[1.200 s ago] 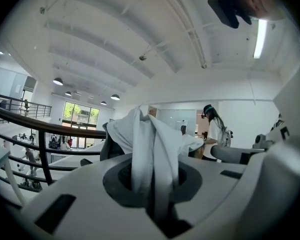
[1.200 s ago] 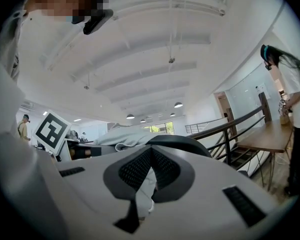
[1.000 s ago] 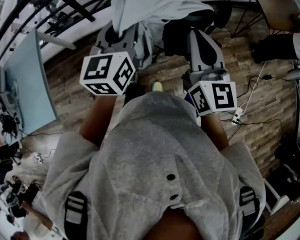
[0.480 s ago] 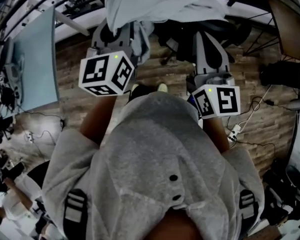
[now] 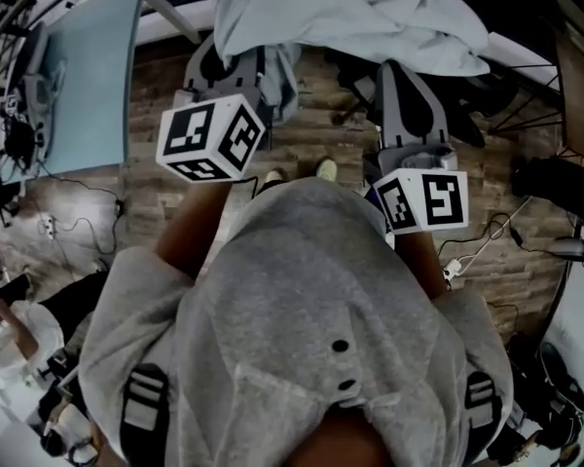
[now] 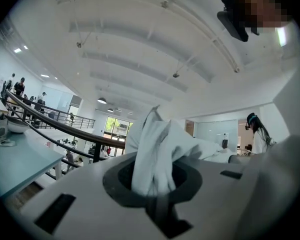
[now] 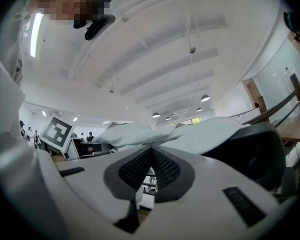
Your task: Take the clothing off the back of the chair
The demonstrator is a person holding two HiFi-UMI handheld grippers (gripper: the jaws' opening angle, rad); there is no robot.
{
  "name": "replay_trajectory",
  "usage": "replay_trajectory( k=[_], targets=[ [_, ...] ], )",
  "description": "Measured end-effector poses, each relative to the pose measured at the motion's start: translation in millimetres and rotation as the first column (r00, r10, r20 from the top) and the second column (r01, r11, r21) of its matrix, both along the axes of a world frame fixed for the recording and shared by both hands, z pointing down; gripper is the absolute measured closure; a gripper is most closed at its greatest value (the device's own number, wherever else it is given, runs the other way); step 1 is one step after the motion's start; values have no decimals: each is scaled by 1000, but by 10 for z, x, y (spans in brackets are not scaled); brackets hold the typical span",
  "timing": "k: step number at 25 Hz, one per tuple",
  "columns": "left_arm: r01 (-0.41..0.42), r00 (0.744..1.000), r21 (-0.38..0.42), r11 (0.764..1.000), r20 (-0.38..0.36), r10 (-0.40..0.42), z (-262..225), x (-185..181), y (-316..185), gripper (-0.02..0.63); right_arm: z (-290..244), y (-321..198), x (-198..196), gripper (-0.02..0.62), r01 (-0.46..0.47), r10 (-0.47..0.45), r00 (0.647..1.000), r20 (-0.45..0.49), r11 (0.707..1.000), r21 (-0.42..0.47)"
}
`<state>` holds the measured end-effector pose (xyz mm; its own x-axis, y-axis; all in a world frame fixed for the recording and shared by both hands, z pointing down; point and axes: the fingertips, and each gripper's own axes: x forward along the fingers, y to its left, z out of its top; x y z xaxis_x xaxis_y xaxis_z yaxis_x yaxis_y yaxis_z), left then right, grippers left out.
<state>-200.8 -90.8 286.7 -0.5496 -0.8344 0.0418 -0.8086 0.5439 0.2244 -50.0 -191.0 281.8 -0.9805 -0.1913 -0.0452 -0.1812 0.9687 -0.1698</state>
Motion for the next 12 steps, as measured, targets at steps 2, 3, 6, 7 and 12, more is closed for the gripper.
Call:
replay_trajectory(
  k=[2, 3, 6, 7, 12],
  targets=[
    [18, 1000, -3, 1000, -16, -18, 15, -91, 182, 546, -18, 152, -97, 586, 11, -11, 1000, -7, 1000, -2],
    [24, 999, -6, 1000, -24, -24, 34, -129, 261, 546, -19, 216, -139, 586, 14, -14, 1000, -11, 1000, -4],
    [37, 998, -18, 999, -41, -38, 90, -242, 416, 546, -11, 323, -256, 586, 22, -22, 1000, -21, 1000, -8],
    [44, 998, -19, 999, -43, -44, 95, -276, 450, 546, -11, 336, -289, 586, 26, -26, 999, -22, 1000, -8],
    [76, 996, -21, 997, -55, -77, 172, -395, 622, 546, 50, 365, -377, 586, 24, -25, 999, -47, 1000, -3]
  ],
)
